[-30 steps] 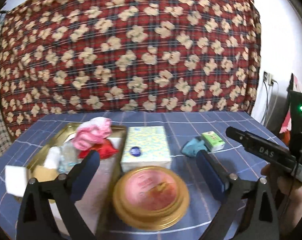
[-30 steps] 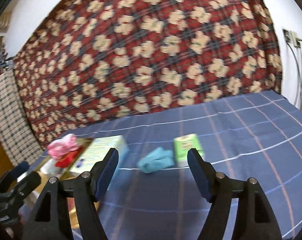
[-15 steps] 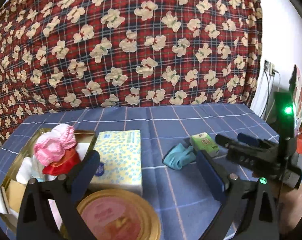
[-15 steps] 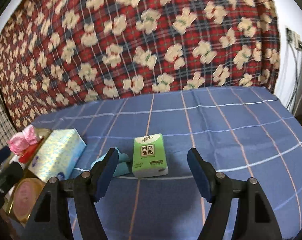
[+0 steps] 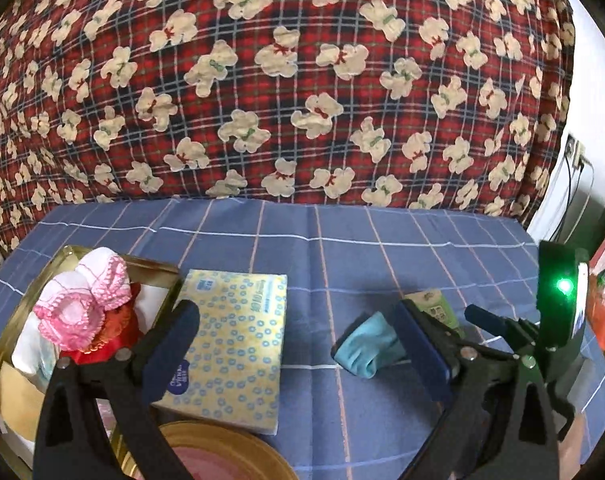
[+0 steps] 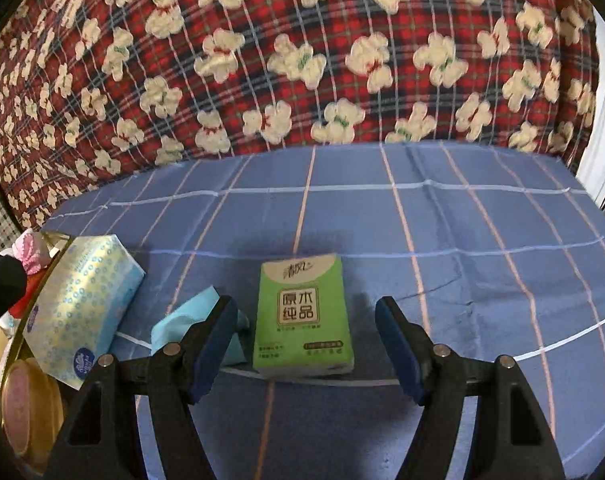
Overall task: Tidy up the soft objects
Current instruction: 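Grasp the green tissue pack with the right tool, then grasp the teal cloth with the left tool while the right tool holds the tissue pack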
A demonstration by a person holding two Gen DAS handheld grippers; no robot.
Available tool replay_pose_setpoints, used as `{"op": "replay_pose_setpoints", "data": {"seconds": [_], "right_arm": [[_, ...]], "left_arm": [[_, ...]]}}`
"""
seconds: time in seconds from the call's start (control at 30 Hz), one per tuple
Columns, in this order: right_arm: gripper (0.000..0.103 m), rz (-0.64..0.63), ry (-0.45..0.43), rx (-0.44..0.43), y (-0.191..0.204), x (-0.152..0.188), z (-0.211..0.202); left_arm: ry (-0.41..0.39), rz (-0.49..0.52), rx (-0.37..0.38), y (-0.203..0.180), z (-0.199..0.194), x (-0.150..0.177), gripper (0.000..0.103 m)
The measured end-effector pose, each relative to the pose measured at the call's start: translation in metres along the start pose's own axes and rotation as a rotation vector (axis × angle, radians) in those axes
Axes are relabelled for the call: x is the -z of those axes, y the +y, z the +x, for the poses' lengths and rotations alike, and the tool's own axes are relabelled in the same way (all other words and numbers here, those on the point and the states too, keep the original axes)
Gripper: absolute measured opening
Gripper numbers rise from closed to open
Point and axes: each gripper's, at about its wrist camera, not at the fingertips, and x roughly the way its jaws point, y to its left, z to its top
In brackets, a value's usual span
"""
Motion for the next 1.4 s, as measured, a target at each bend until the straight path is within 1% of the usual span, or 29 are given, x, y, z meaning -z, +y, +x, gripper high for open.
{"op": "replay_pose_setpoints", "data": {"seconds": [0.07, 0.1, 0.13, 0.23, 0.27, 0.43, 0.5, 0.57, 0.63, 0.7, 0.8, 0.87, 0.93, 1.03, 1.1, 1.17, 1.23, 1.27, 1.3, 1.33, 1.4], "right_arm": [[0.073, 0.006, 0.027, -0.019, -0.002, 0.0, 0.006], [0.068, 0.012, 0.047, -0.032, -0.003, 0.001, 0.009], [0.05, 0.024, 0.061, -0.039, -0.005, 0.001, 0.012], [0.05, 0.066, 0.06, -0.078, -0.016, 0.004, 0.01], [0.05, 0.076, 0.055, -0.078, -0.019, 0.004, 0.008], [0.05, 0.151, 0.004, 0.013, -0.045, 0.007, -0.006], [0.05, 0.174, -0.009, 0.035, -0.054, 0.008, -0.01], [0.05, 0.191, -0.026, 0.03, -0.059, 0.008, -0.014], [0.05, 0.197, -0.039, 0.037, -0.061, 0.008, -0.017], [0.05, 0.192, -0.041, 0.035, -0.06, 0.007, -0.017], [0.05, 0.193, -0.035, 0.032, -0.058, 0.006, -0.014], [0.05, 0.198, -0.029, 0.027, -0.06, 0.007, -0.013], [0.05, 0.199, -0.03, 0.023, -0.06, 0.007, -0.013], [0.05, 0.195, -0.034, 0.02, -0.059, 0.007, -0.014], [0.05, 0.193, -0.039, 0.017, -0.059, 0.007, -0.015], [0.05, 0.188, -0.044, 0.014, -0.058, 0.007, -0.015], [0.05, 0.182, -0.049, 0.014, -0.057, 0.007, -0.016], [0.05, 0.18, -0.052, 0.013, -0.056, 0.007, -0.017], [0.05, 0.179, -0.056, 0.013, -0.056, 0.007, -0.017], [0.05, 0.178, -0.06, 0.013, -0.056, 0.007, -0.018], [0.05, 0.174, -0.071, 0.013, -0.055, 0.008, -0.02]], "left_arm": [[0.006, 0.008, 0.005, -0.003, 0.002, 0.001, 0.099], [0.009, 0.011, 0.007, -0.005, 0.003, 0.0, 0.099], [0.012, 0.016, 0.011, -0.008, 0.005, 0.001, 0.099], [0.016, 0.035, 0.021, -0.017, 0.008, 0.0, 0.099], [0.017, 0.042, 0.023, -0.02, 0.008, 0.0, 0.098], [0.029, 0.062, 0.07, -0.036, 0.016, 0.003, 0.096], [0.034, 0.073, 0.084, -0.044, 0.02, 0.007, 0.092], [0.048, 0.098, 0.098, -0.054, 0.025, 0.011, 0.084], [0.063, 0.122, 0.115, -0.062, 0.03, 0.015, 0.078], [0.092, 0.142, 0.136, -0.069, 0.038, 0.017, 0.077], [0.125, 0.147, 0.132, -0.074, 0.05, 0.02, 0.071], [0.142, 0.159, 0.129, -0.076, 0.056, 0.022, 0.065], [0.158, 0.17, 0.127, -0.079, 0.061, 0.023, 0.062], [0.195, 0.177, 0.13, -0.083, 0.071, 0.024, 0.062], [0.23, 0.195, 0.127, -0.088, 0.079, 0.026, 0.058], [0.249, 0.193, 0.138, -0.089, 0.083, 0.028, 0.048], [0.273, 0.199, 0.129, -0.091, 0.088, 0.032, 0.042], [0.279, 0.204, 0.121, -0.092, 0.091, 0.034, 0.032], [0.271, 0.207, 0.112, -0.092, 0.091, 0.036, 0.025], [0.265, 0.201, 0.106, -0.09, 0.091, 0.036, 0.014], [0.273, 0.175, 0.123, -0.087, 0.092, 0.036, 0.01]]}}
